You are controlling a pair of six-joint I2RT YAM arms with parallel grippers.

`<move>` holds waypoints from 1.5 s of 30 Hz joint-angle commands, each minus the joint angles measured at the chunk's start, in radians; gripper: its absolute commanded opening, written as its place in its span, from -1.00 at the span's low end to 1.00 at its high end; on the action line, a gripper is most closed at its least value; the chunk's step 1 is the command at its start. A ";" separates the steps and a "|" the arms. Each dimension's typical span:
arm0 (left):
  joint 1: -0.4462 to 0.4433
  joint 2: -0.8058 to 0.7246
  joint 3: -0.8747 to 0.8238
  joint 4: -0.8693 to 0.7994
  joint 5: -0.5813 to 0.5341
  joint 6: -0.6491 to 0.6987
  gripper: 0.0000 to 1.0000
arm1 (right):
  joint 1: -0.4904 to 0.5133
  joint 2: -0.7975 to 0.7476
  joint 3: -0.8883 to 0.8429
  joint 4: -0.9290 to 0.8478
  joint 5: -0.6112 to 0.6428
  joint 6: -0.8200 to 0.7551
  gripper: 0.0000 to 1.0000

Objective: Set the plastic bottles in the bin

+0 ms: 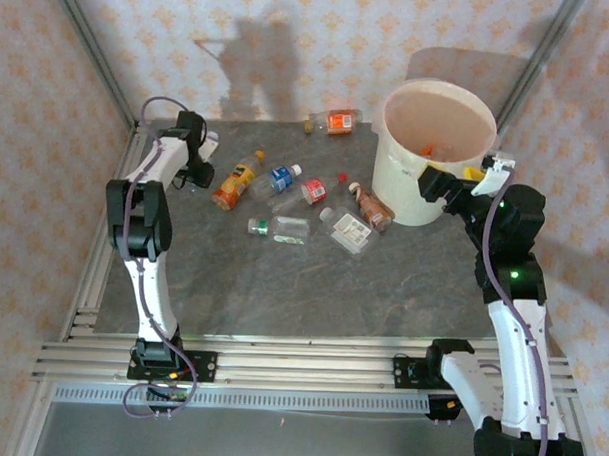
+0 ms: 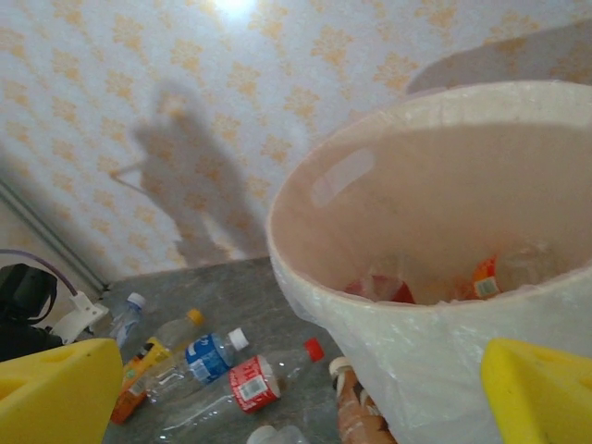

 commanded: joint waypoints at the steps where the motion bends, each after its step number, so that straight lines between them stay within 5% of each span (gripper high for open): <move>1: 0.004 -0.149 -0.040 0.113 0.087 -0.113 -0.30 | 0.006 -0.020 -0.020 0.081 -0.074 0.012 0.98; 12: -0.184 -0.553 -0.343 0.329 0.259 -0.408 -0.37 | 0.015 0.004 -0.078 0.136 -0.134 0.091 0.98; 18: -0.320 -0.665 -0.522 0.595 0.531 -0.654 -0.37 | 0.039 0.035 -0.076 0.162 -0.120 0.143 0.98; 26: -0.533 -0.759 -0.695 0.890 0.551 -0.870 -0.36 | 0.206 0.115 -0.021 0.109 -0.188 0.112 0.98; 34: -0.693 -0.756 -0.694 0.959 0.611 -0.894 -0.36 | 0.373 0.262 0.116 0.100 -0.307 0.149 0.98; 45: -0.731 -0.718 -0.651 1.015 0.779 -0.873 -0.36 | 0.387 0.391 0.240 0.080 -0.460 0.273 0.99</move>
